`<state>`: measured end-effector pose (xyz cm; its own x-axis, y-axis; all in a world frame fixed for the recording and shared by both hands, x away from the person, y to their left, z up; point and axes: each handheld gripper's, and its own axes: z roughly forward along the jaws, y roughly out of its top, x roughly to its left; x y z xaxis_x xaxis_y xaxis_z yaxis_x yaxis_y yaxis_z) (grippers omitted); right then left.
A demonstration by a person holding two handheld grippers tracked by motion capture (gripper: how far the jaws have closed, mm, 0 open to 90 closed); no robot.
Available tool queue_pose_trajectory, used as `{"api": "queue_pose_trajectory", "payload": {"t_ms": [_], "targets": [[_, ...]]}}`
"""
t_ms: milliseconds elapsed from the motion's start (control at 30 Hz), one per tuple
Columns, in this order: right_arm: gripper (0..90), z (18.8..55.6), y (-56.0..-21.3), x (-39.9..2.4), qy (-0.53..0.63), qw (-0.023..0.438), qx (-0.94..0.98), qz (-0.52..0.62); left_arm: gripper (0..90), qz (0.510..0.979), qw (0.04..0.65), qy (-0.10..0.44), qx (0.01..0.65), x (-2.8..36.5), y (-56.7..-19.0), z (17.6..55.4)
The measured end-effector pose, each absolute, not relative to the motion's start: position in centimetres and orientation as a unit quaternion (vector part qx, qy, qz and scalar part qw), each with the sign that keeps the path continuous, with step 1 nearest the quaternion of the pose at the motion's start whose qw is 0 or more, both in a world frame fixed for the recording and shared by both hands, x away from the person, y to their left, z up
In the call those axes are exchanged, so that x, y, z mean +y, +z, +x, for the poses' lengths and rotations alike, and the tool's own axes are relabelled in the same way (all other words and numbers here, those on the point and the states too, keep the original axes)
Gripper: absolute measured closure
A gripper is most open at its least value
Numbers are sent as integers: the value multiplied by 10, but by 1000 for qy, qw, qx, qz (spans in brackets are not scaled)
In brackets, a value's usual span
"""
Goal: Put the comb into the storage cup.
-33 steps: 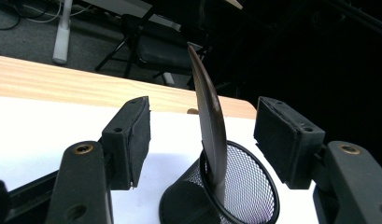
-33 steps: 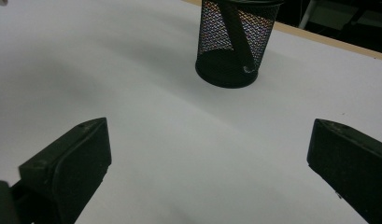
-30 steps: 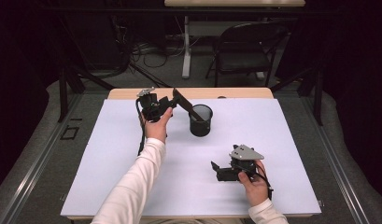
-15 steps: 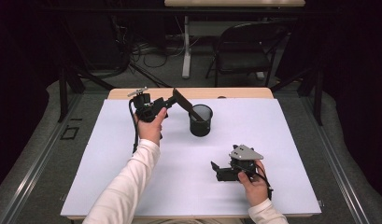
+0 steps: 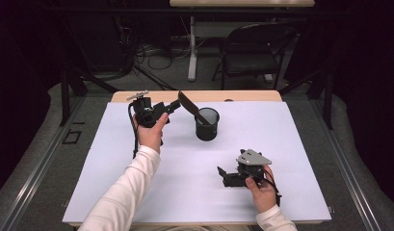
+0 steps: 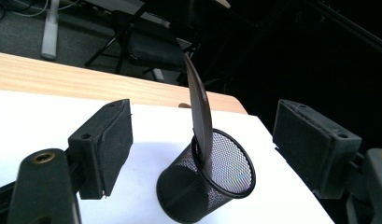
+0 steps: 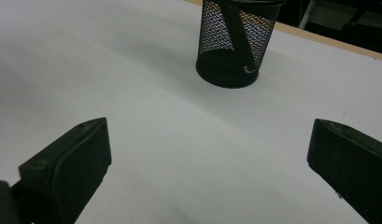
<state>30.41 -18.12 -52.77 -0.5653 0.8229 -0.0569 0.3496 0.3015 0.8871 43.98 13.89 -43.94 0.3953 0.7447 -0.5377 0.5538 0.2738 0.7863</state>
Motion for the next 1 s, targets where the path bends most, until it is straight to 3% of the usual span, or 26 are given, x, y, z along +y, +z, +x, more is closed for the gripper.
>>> {"api": "queue_pose_trajectory", "payload": {"t_ms": [1000], "targets": [[0,304,-528,-182,449,264,762,385,157,626,582,79,514,140,-428,424]]}}
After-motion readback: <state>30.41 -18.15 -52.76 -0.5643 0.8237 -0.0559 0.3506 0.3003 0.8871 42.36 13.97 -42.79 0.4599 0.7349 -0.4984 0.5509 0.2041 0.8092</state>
